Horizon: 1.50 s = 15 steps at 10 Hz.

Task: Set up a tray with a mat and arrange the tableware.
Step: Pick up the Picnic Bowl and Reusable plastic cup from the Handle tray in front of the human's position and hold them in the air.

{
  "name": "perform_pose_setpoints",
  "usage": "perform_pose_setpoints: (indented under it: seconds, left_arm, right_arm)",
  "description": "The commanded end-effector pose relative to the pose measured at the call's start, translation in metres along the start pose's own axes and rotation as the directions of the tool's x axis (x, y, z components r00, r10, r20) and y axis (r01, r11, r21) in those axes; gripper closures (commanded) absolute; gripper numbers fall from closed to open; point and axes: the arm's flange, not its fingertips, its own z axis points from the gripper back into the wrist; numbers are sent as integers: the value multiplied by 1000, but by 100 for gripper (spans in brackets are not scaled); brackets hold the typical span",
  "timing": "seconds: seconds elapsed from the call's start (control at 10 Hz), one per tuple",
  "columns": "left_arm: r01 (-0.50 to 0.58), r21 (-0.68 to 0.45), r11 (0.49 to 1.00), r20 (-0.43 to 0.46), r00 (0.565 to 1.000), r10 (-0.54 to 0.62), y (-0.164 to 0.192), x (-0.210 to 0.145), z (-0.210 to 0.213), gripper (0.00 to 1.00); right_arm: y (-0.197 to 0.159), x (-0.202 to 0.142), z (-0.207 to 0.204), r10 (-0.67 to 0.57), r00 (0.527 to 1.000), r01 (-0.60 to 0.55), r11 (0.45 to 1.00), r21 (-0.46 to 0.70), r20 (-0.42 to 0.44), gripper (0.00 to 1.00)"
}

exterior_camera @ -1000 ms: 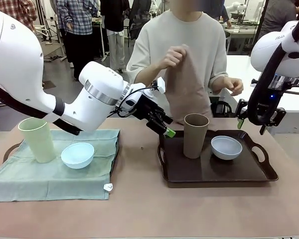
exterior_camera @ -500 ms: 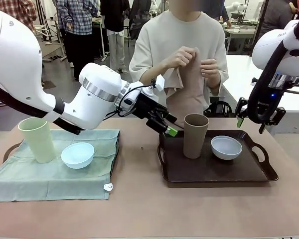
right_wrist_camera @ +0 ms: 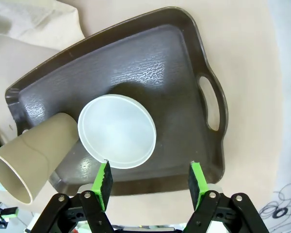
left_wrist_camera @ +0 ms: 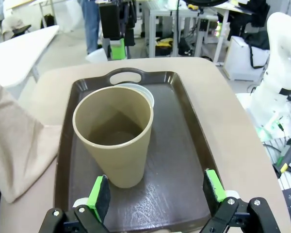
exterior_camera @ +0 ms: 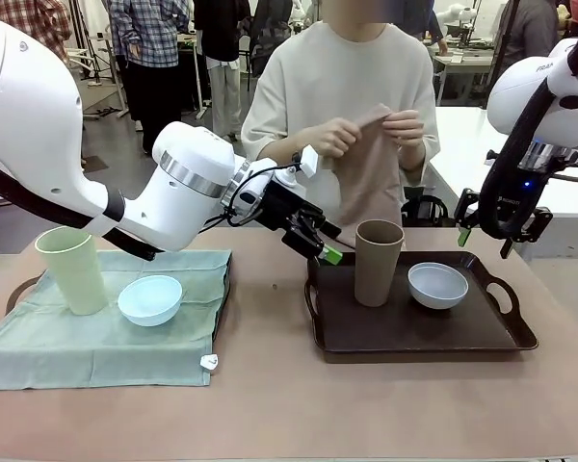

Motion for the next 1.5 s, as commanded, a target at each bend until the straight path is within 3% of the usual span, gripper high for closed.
perform_pose_setpoints:
  seconds: [0.0, 0.2, 0.4, 1.0, 1.4]
  left_arm:
    - [0, 0, 1000, 1, 1000, 0, 0, 0, 0, 0]
    - [180, 8, 984, 110, 978, -180, 10, -17, -6, 0]
    - [238, 13, 971, 131, 962, -238, 18, -32, -16, 0]
    - [143, 38, 989, 214, 966, -148, 42, -52, -50, 0]
    - [87, 30, 996, 153, 984, -90, 42, -51, -69, 0]
  right_arm:
    - [0, 0, 0, 0, 1000, 0, 1000, 0, 0, 19]
    - [-1, 4, -11, 33, 999, -33, 999, -19, -28, 19]
    - [-2, 7, -21, 35, 999, -36, 999, -32, -37, 19]
    - [3, 17, -52, 72, 993, -76, 996, -40, -88, 19]
    - [5, 17, -66, 101, 989, -106, 994, -33, -109, 19]
